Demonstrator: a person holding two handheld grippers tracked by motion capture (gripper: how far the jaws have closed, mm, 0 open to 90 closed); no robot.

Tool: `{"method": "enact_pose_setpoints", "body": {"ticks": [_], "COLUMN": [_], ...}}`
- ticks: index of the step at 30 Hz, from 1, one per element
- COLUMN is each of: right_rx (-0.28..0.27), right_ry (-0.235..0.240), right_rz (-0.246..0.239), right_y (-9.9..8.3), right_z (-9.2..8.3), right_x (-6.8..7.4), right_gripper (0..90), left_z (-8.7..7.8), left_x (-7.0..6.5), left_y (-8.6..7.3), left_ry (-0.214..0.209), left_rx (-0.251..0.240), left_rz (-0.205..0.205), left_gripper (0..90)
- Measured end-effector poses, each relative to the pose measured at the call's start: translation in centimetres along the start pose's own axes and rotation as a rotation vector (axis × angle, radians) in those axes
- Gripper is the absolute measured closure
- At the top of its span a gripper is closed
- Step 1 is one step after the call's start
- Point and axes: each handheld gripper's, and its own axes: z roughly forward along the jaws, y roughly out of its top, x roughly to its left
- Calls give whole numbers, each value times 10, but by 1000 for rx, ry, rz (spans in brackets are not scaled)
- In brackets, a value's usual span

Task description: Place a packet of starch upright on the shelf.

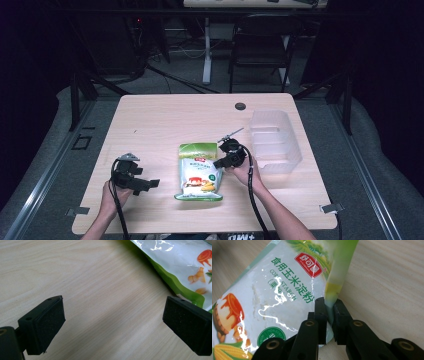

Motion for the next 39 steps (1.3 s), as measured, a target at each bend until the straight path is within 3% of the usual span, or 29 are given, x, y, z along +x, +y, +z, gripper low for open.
{"method": "enact_pose_setpoints", "body": {"ticks": [7, 12, 16, 19, 22, 24, 26, 29, 39], "right_rx": [-41, -65, -65, -68, -85, -70, -49, -55, -121], "right_ry": [51, 70, 74, 119, 146, 134, 118, 102, 87], "right_rz": [83, 104, 124, 143, 123, 109, 63, 32, -38], "right_y": [2, 10, 14, 12, 10, 10, 11, 10, 7], "right_z": [8, 12, 16, 18, 18, 16, 12, 8, -19], "right_x": [-17, -22, -24, -25, -23, -18, -13, -8, 8], "right_gripper": [592, 514, 592, 696, 810, 829, 843, 859, 874], "left_z": [0, 1, 1, 1, 1, 1, 1, 1, 0], "left_x": [2, 2, 2, 2, 2, 2, 1, 2, 2], "left_y": [0, -1, -1, -1, 0, 0, 0, -1, -1], "left_ry": [-1, -3, -2, -2, -4, -5, -4, -2, -14], "left_rx": [4, 5, 1, 1, 5, 5, 4, 1, -5], "left_rz": [-7, -7, -6, -6, -4, -4, -3, -5, -4], "left_gripper": [42, 43, 43, 44, 47, 47, 47, 47, 38]}}
